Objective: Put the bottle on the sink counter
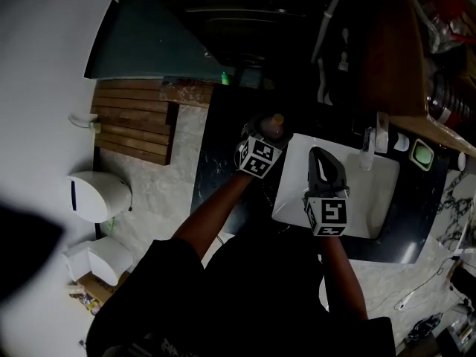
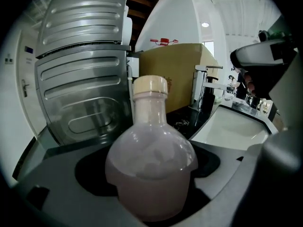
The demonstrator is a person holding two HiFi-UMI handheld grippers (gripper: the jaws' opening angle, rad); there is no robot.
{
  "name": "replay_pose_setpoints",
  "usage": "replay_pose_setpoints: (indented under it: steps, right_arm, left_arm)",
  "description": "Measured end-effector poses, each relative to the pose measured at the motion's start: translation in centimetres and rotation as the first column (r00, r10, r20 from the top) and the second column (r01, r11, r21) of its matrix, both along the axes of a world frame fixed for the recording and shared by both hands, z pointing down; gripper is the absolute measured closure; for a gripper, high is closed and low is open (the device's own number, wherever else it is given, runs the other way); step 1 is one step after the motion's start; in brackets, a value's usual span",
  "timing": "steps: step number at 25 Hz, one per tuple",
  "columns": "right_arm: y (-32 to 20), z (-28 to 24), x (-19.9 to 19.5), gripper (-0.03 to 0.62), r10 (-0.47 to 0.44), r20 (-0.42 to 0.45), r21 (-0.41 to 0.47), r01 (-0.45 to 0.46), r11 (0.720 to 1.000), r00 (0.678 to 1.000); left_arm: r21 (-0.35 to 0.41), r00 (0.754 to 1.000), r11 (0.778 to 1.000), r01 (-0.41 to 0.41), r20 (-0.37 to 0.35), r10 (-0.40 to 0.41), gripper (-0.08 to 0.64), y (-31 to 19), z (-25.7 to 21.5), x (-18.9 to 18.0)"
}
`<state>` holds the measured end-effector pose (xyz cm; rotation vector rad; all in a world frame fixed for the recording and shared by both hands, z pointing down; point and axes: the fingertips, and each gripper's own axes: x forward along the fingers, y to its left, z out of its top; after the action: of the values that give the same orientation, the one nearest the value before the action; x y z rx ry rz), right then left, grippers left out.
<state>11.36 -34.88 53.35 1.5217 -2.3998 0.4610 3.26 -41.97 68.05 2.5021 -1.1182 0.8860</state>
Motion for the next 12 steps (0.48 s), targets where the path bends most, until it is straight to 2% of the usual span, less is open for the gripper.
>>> replay_pose_setpoints:
  steps: [5, 9, 12]
  right_arm:
    - [-0.1, -0.2, 0.0, 0.552, -0.003, -0.003, 0.002, 0.003, 1.0, 1.0]
    - [-0.2, -0.3, 0.1, 0.552, -0.004, 0.003, 0.004, 0.004, 1.0, 1.0]
    - [-0.1, -0.2, 0.0, 0.552, -0.012, 0.003, 0.005, 0.012, 1.0, 1.0]
  left_arm:
    - [-0.009, 1.0, 1.0, -0.019, 0.02, 0.019, 0.163, 0.2, 0.2, 0.0]
    - [0.018, 0.995, 0.999, -0.03, 0.099, 0.028, 0.163, 0.1, 0.3, -0.8]
    - [-0.012, 0.997, 1.0, -0.027, 0.071, 0.028, 0.163, 0.3, 0.6, -1.2]
